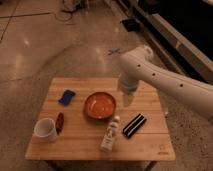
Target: Move the arm in a circular motion
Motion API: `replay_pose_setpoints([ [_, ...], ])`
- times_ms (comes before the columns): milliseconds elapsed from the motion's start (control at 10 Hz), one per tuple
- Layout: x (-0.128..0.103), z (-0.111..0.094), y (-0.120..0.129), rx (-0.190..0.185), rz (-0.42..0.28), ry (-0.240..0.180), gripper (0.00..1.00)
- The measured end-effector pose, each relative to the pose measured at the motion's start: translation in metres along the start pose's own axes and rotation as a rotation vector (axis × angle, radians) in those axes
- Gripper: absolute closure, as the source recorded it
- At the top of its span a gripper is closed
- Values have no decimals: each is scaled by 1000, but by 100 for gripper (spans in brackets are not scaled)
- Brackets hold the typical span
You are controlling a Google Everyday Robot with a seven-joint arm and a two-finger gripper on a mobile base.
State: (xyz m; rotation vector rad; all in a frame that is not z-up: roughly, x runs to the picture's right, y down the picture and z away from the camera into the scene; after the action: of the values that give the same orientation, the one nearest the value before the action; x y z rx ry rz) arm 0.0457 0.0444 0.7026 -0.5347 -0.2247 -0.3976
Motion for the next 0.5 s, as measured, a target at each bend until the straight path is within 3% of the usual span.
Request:
replay_pose_setpoints([
  [300, -83, -11, 35, 4, -231, -39, 35],
  [500, -111, -18, 70, 0, -337, -74, 35],
])
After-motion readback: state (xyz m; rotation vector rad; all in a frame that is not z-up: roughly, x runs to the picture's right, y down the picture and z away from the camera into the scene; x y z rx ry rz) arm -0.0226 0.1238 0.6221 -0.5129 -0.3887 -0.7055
